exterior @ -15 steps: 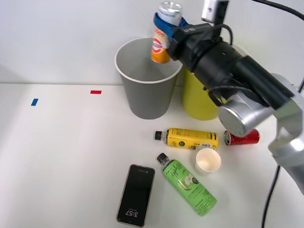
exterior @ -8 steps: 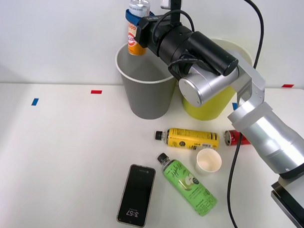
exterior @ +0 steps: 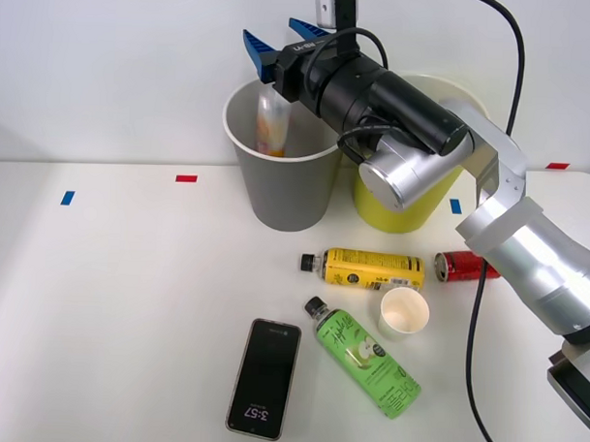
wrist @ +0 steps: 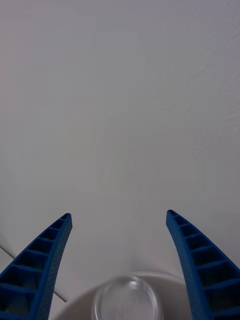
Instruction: Put cans in the gray bin, plastic bottles in the light green bin
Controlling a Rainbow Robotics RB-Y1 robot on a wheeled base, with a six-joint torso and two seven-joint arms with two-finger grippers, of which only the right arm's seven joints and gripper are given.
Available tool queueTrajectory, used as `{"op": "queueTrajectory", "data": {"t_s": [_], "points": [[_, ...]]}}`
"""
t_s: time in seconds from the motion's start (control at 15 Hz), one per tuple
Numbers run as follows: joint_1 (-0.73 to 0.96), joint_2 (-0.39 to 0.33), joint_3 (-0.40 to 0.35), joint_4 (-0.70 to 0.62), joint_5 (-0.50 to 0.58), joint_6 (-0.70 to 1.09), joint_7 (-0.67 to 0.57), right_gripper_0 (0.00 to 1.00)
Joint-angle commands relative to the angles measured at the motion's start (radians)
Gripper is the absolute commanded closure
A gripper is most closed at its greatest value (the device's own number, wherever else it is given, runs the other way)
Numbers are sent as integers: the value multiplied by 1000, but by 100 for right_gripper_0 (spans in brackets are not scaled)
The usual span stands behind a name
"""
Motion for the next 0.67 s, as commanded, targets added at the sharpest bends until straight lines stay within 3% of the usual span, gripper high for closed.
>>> {"op": "queueTrajectory", "data": {"t_s": [0.07, 0.4, 0.67], "points": [[13, -71, 48, -19, -12, -77, -10, 0], [211, -248, 37, -284, -18, -129, -19, 0], [491, -383, -100, -569, -36, -186, -41, 0]]}}
